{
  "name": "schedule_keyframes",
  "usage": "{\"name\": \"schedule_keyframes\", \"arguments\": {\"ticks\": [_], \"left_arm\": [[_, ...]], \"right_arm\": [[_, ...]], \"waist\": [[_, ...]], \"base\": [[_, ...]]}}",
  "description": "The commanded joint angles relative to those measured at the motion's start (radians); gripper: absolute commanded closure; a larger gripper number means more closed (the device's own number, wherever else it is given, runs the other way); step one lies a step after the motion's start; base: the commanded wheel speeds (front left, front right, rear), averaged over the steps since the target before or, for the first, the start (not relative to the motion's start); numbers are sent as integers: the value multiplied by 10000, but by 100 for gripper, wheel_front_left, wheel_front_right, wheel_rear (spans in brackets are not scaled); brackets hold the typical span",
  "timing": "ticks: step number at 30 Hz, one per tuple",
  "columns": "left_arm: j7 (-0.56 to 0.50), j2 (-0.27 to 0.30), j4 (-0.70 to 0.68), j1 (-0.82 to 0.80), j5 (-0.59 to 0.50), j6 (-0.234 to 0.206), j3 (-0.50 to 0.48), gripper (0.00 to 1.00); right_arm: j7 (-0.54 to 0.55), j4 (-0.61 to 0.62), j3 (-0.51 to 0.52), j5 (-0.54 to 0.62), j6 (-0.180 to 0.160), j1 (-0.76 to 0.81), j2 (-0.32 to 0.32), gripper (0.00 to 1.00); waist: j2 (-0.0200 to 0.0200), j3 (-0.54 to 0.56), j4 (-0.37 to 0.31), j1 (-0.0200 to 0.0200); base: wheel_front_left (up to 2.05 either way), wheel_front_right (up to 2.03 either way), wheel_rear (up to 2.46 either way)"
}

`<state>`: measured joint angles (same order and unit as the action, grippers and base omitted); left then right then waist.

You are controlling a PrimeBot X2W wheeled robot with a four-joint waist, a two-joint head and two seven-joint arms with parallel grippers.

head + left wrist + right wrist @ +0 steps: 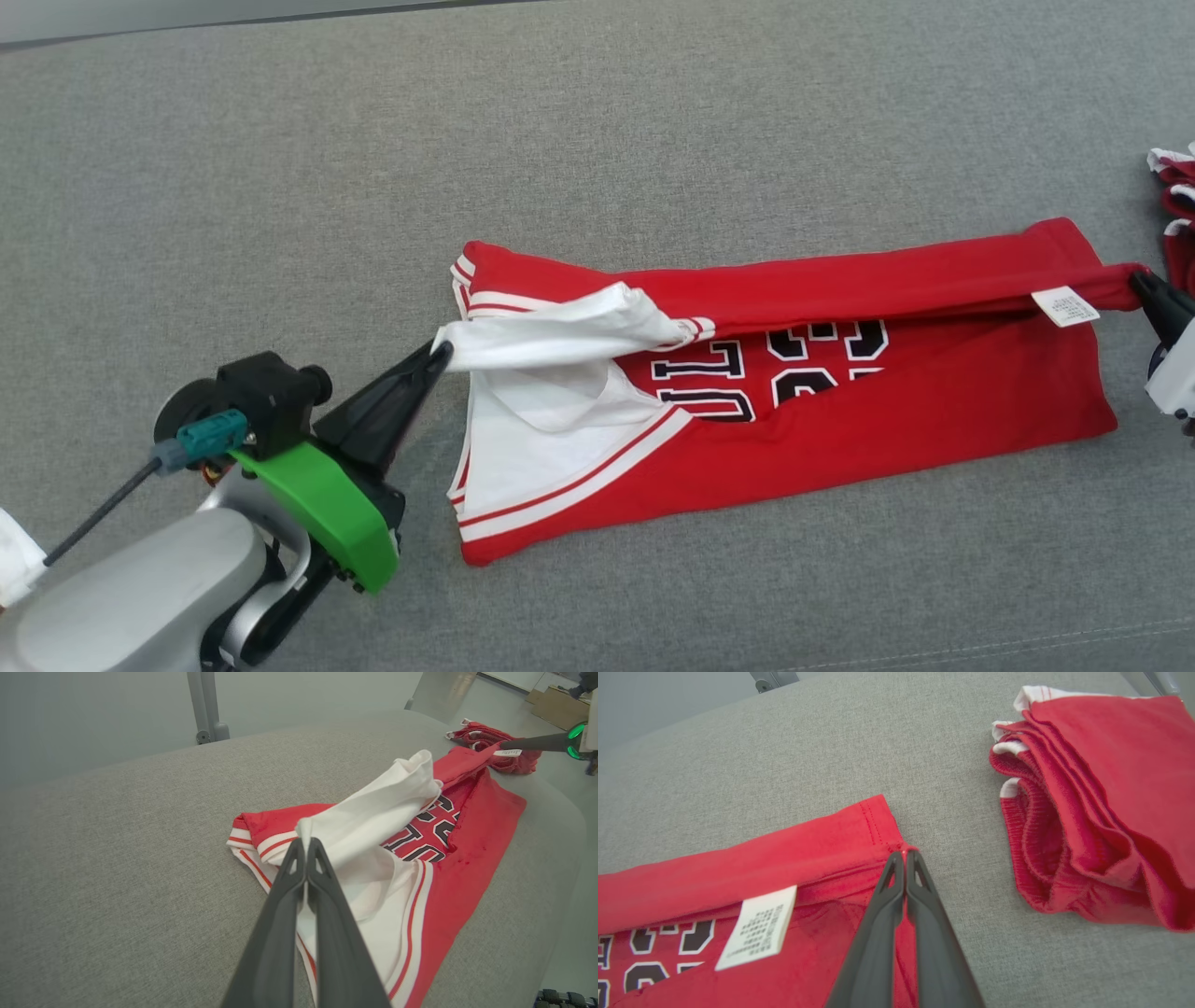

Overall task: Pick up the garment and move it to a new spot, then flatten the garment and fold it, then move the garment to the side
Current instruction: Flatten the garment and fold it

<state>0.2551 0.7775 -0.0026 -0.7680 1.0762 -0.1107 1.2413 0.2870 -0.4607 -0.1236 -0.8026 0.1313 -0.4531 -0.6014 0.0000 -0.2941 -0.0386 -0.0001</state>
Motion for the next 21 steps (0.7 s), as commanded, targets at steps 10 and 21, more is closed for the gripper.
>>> {"name": "schedule_keyframes", "arguments": {"ticks": [10, 21], "left_arm": [[100, -1029, 749, 1551, 144, 141, -341, 84], [96, -2254, 1947, 2797, -726, 110, -2368, 0]], "right_arm": [[-317, -561, 379, 196, -13, 747, 538, 100], [-1890, -350, 460, 278, -13, 1235, 643, 0]], "waist": [[0, 11, 111, 1], [0, 674, 103, 1]], "base": [[0, 0, 0], [0, 0, 0]]}}
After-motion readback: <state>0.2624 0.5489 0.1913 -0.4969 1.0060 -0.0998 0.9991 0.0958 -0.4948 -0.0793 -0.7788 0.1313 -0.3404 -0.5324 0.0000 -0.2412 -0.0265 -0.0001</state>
